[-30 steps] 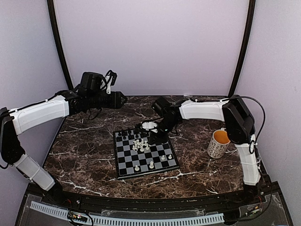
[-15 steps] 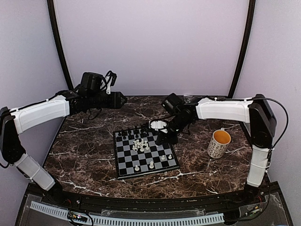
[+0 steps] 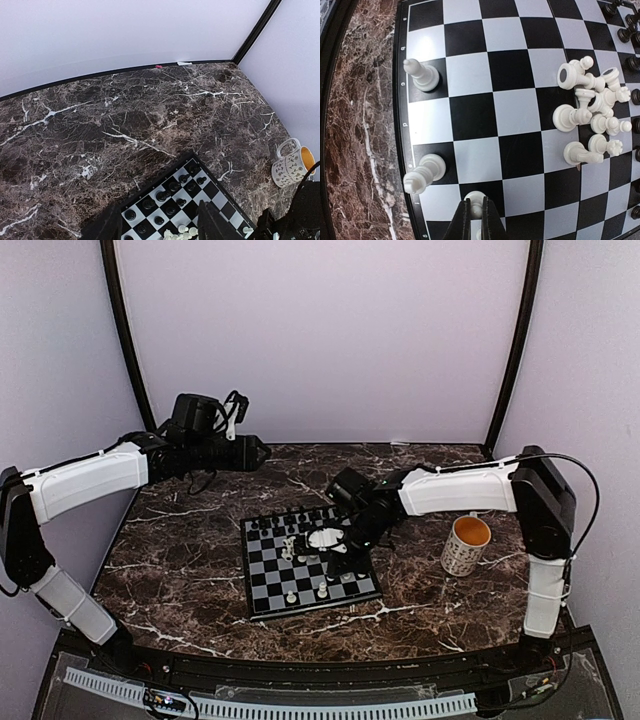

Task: Set up the chess pieces on the board
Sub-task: Place the pawn at c2, then pick up the knight from the chessboard.

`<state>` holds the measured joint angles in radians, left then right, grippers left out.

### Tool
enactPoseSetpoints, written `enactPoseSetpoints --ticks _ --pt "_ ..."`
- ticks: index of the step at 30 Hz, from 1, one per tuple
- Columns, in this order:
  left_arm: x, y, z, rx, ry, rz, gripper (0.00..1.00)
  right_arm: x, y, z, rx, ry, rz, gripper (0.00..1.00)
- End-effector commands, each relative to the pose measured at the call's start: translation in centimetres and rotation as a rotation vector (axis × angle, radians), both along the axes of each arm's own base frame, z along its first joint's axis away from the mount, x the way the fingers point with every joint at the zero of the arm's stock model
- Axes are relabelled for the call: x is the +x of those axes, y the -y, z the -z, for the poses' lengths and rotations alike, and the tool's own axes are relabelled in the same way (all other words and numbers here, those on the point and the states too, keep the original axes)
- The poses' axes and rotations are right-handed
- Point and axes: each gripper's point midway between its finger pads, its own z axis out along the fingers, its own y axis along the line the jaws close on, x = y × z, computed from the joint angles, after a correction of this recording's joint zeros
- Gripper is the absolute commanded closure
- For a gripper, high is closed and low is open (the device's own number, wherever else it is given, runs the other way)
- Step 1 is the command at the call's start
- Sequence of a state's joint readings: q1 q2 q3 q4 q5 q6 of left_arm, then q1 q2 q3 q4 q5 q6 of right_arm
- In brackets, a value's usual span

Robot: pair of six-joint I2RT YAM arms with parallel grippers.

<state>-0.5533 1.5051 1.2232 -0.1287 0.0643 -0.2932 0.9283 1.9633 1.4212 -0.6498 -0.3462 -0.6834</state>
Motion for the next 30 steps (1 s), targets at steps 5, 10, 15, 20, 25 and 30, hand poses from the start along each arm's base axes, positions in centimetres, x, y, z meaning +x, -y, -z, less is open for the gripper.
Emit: enactPoseSetpoints --ticks 5,10,15,20,25,30 --pt "0.0 0.0 -0.6 -0.015 0.001 0.005 0.46 0.6 -0.1 1.6 -0.034 0.021 0.010 0.95" --pt "0.0 0.0 -0.6 -0.015 0.001 0.006 0.46 0.6 0.0 1.9 -0.042 0.022 0.012 0.88" --pt "0.1 0.1 -0.5 -0.015 -0.003 0.008 0.46 0.6 0.1 1.6 -0.045 0.030 0.011 0.80" --pt "0.1 0.1 -0.5 -0.017 -0.005 0.009 0.46 0.6 0.0 0.0 -0.033 0.040 0.005 0.72" --pt "0.1 0.0 -0.5 -0.017 -0.004 0.009 0.46 2.1 -1.0 -2.9 0.029 0.033 0.037 0.69" --pt "0.1 0.0 -0.7 -0.018 -0.002 0.008 0.45 4.7 -2.2 -4.4 0.093 -0.015 0.123 0.67"
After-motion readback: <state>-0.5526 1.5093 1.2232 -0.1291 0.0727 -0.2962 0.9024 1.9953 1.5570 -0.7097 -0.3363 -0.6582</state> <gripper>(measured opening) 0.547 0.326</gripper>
